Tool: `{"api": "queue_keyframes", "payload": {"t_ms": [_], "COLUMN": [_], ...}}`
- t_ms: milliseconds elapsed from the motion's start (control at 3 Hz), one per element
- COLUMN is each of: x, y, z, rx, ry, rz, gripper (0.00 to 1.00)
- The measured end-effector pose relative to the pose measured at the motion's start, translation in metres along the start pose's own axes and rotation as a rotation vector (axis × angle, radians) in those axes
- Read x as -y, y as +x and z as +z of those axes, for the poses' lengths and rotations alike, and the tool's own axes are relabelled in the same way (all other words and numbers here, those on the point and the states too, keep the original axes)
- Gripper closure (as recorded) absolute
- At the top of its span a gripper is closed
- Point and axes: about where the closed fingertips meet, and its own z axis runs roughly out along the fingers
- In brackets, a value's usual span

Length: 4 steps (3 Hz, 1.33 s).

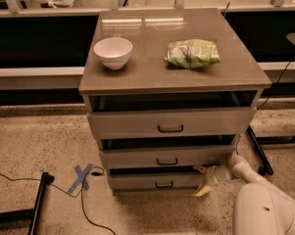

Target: Open bottom drawer

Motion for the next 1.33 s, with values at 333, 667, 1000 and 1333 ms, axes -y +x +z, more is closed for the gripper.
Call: {"api": "queue_keyframes", "payload": {"t_ms": [333,667,1000,1333], "x": [-0.005,-0.015,-0.025,-0.034], "y": [0.001,0.003,0.004,0.004], "z": [0.002,0.002,0.005,0.005], "rx": [-0.016,-0.03,-0.035,-0.038], "ry": [-0.017,-0.036,-0.059,-0.082], "rz": [-0.003,-0.009,-0.011,-0.02], "gripper": [0.24,0.26,0.35,0.39]}}
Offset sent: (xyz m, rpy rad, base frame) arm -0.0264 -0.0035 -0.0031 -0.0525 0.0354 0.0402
